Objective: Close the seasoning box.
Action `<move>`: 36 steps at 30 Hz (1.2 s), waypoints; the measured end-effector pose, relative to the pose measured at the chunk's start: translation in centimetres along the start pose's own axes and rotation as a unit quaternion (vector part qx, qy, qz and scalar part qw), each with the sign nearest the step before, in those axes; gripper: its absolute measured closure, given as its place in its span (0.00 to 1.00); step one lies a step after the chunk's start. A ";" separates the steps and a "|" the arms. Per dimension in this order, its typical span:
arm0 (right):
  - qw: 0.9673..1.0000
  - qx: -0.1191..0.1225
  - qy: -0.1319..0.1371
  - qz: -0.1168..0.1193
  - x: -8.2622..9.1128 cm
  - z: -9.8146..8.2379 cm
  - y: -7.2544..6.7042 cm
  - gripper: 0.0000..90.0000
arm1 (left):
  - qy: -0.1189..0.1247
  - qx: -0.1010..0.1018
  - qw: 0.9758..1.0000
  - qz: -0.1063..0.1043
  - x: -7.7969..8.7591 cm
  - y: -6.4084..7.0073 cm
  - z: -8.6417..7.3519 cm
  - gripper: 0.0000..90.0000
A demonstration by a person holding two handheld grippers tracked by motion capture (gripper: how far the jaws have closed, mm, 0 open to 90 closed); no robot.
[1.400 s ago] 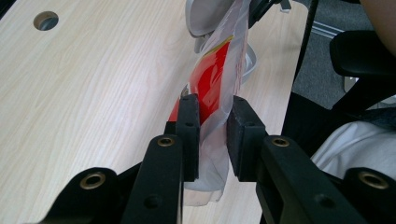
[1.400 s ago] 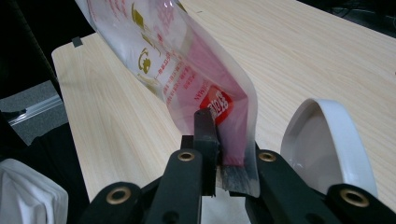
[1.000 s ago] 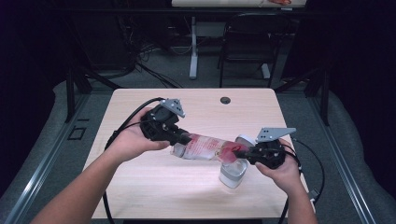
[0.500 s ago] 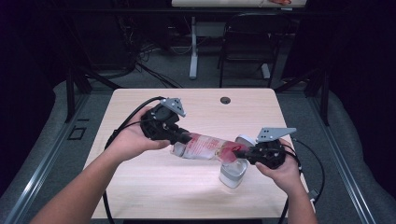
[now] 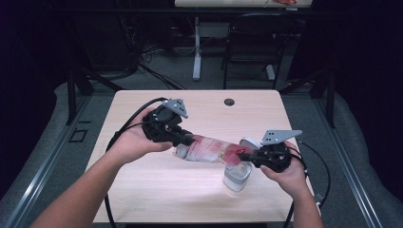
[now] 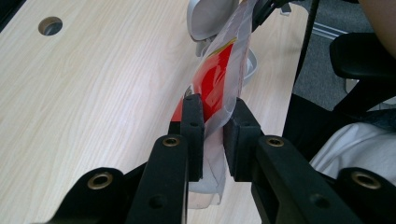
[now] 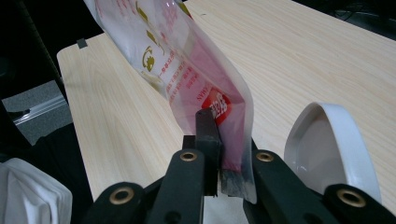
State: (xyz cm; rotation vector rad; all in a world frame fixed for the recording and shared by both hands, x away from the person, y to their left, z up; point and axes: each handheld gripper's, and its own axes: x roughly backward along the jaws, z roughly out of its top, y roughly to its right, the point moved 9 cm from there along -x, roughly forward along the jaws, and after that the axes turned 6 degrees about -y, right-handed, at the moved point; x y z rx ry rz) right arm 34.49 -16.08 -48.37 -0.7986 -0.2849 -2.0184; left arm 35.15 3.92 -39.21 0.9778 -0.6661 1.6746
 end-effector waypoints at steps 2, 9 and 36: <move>1.000 0.000 0.000 -0.003 0.1 0.0 0.0 0.98 | 0.000 -0.001 1.000 -0.001 0.0 0.0 0.1 0.88; 1.000 0.003 0.002 -0.006 0.4 0.2 -0.2 0.98 | 0.005 -0.002 1.000 -0.001 0.2 0.0 0.2 0.88; 1.000 -0.005 -0.009 -0.006 1.3 -0.6 0.1 0.98 | 0.008 -0.011 1.000 -0.007 -0.1 0.5 1.6 0.88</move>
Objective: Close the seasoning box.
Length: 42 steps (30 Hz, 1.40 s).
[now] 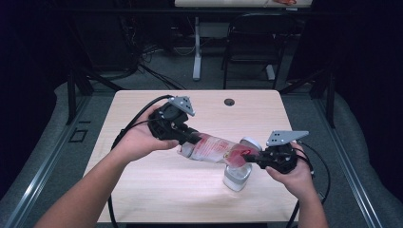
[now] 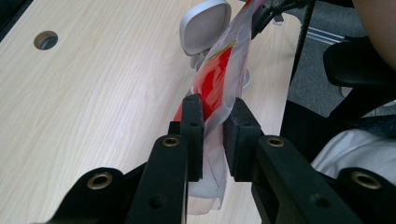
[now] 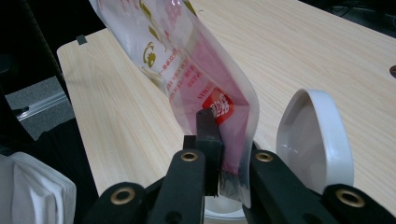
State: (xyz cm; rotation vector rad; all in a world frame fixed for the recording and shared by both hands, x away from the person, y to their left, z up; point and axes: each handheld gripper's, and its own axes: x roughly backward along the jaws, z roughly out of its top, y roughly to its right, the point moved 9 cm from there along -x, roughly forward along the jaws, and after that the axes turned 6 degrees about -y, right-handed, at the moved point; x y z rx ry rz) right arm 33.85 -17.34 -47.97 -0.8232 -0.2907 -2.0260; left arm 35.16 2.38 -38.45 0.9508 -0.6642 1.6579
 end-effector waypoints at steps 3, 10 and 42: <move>1.000 -0.002 -0.001 0.001 -0.1 -0.1 0.0 0.98 | 0.000 0.000 1.000 0.001 -0.1 0.0 0.1 0.88; 1.000 -0.002 -0.010 -0.001 -0.3 -0.3 0.1 0.98 | -0.003 0.002 1.000 -0.001 -0.3 0.0 0.1 0.88; 1.000 -0.009 -0.015 0.016 -0.3 -0.5 -0.1 0.99 | 0.000 0.005 1.000 -0.004 -0.3 -0.2 0.3 0.88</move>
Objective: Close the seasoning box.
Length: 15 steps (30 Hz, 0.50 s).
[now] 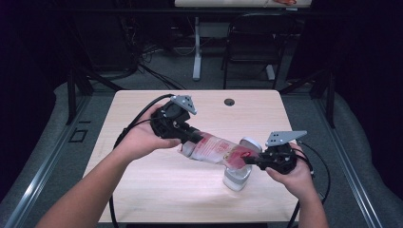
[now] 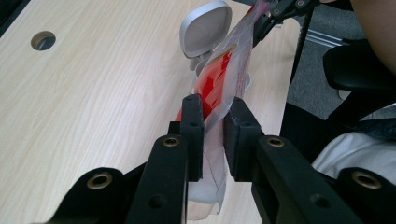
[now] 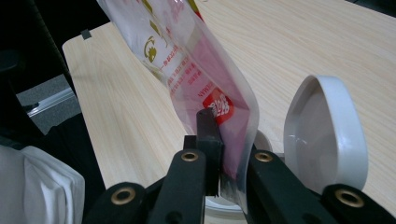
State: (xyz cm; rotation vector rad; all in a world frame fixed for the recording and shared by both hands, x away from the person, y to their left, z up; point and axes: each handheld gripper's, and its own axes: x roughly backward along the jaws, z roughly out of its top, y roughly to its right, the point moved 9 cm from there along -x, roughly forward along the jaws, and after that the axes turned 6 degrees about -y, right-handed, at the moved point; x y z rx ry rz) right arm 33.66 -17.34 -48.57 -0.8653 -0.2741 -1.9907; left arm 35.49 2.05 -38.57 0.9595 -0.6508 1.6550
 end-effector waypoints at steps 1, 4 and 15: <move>1.000 0.000 -0.001 0.002 0.0 0.0 0.0 0.99 | 0.000 0.000 1.000 -0.001 0.0 0.0 0.0 0.88; 1.000 -0.002 -0.001 0.002 0.0 -0.1 -0.1 0.99 | 0.001 -0.002 1.000 -0.001 -0.1 0.0 0.2 0.88; 1.000 -0.007 -0.002 0.000 0.1 -0.4 0.2 0.99 | 0.001 -0.005 1.000 -0.001 -0.3 0.0 0.5 0.88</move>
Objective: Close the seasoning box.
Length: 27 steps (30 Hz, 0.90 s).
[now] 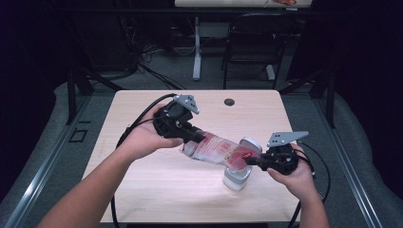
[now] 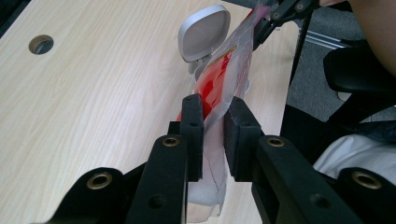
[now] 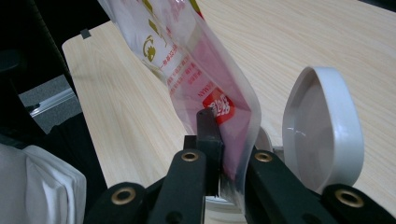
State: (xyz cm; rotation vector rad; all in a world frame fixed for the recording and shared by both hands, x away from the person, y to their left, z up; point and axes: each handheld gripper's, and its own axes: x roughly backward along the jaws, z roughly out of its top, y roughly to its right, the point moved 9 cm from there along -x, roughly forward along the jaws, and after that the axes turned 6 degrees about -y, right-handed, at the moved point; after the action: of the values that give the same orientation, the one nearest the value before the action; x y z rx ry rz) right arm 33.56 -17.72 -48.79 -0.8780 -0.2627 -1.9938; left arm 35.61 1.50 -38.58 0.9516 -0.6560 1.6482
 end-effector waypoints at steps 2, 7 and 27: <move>1.000 0.000 0.000 0.000 0.0 0.0 0.0 0.99 | 0.001 0.000 1.000 0.000 0.0 0.0 0.0 0.88; 1.000 0.000 0.000 0.000 0.0 0.0 0.0 0.99 | 0.001 -0.001 1.000 0.000 0.0 0.0 0.1 0.88; 1.000 -0.001 -0.001 -0.002 -0.1 0.0 0.0 0.99 | 0.003 0.001 1.000 -0.001 0.0 -0.1 0.2 0.88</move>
State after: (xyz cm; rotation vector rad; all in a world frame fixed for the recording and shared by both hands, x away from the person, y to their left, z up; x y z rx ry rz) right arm 33.58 -17.68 -48.86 -0.8816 -0.2627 -1.9969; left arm 35.73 1.38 -38.51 0.9485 -0.6489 1.6509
